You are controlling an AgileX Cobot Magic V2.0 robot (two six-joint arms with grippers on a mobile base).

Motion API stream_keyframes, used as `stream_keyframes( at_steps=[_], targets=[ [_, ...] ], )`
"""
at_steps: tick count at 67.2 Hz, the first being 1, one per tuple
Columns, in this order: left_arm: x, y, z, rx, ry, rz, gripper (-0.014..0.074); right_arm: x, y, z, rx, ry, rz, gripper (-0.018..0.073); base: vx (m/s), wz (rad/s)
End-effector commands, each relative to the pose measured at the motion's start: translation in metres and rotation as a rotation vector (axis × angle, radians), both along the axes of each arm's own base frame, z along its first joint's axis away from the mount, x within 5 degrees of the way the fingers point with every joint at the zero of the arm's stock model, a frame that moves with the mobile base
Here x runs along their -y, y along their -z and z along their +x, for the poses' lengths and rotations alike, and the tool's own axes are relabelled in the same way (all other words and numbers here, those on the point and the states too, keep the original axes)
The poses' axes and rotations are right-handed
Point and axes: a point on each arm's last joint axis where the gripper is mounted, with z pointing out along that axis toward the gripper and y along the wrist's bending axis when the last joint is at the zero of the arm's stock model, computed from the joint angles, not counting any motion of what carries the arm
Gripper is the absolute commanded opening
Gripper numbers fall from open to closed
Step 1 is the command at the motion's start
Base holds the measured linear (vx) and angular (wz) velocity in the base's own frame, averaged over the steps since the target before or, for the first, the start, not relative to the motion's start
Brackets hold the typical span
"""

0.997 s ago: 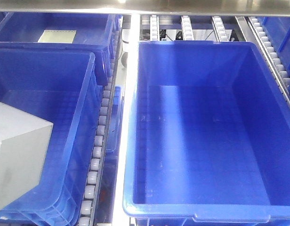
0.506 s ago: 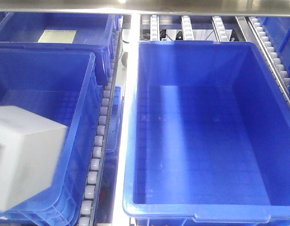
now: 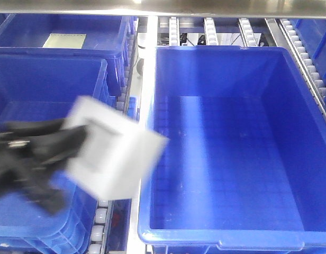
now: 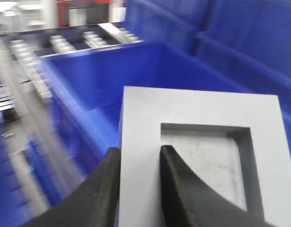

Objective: Sort gray base to blue bin
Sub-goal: 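Swing the left arm over the blue bin and lower the block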

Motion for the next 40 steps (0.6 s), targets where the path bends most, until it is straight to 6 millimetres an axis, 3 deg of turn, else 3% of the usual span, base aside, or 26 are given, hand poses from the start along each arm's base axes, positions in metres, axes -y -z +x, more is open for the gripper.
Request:
stream_keyframes(
  at_steps=[1, 13, 22, 40],
  targets=[
    [0.030, -0.021, 0.007, 0.108, 0.041, -0.123, -0.0006, 0.001, -0.004, 0.002, 0.045, 0.004, -0.023, -0.0005, 0.00, 0.00],
    [0.098, -0.011, 0.023, 0.090, 0.145, -0.095, -0.0003, 0.001, -0.004, 0.002, 0.045, 0.004, -0.023, -0.0005, 0.00, 0.00],
    [0.145, 0.001, 0.049, 0.049, 0.169, -0.042, 0.0004, 0.001, -0.004, 0.002, 0.045, 0.004, -0.023, -0.0005, 0.00, 0.00],
    [0.209, 0.032, 0.091, -0.005, 0.194, 0.054, 0.0011, 0.001, -0.004, 0.002, 0.045, 0.004, -0.023, -0.0005, 0.00, 0.00]
  ],
)
